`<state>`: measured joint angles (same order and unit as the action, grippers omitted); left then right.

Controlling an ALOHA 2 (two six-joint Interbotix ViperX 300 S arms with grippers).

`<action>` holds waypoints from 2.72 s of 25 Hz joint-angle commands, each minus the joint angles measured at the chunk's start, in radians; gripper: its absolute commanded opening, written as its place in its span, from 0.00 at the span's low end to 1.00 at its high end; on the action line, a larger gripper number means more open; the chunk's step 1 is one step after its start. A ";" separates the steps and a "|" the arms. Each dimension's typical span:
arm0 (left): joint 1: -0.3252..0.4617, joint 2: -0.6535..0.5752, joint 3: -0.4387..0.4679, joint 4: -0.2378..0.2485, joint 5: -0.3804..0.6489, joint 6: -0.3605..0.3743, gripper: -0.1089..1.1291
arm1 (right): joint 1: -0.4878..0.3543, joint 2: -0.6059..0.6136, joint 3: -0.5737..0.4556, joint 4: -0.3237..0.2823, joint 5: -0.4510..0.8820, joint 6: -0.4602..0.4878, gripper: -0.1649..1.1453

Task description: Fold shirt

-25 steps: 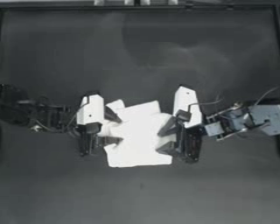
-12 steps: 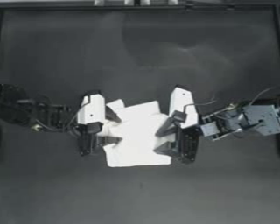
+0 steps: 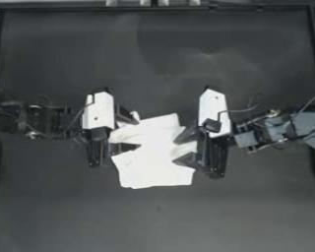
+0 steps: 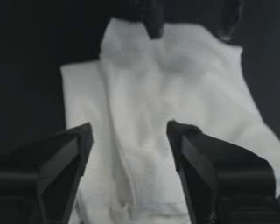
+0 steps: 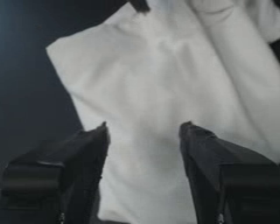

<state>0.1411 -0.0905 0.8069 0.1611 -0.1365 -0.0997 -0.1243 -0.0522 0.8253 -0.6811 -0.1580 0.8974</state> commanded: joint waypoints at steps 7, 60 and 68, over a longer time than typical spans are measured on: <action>-0.114 0.012 -0.015 -0.003 -0.023 -0.006 0.80 | -0.057 -0.032 -0.015 -0.049 0.008 -0.003 0.77; -0.086 -0.084 -0.012 -0.011 0.060 0.005 0.80 | -0.094 -0.101 -0.011 -0.081 0.067 -0.003 0.77; -0.074 -0.186 -0.006 -0.006 0.121 0.005 0.80 | -0.061 -0.227 0.017 -0.084 0.112 -0.003 0.78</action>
<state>0.0660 -0.2117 0.8115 0.1503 -0.0230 -0.0982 -0.1994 -0.2286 0.8483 -0.7609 -0.0552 0.8958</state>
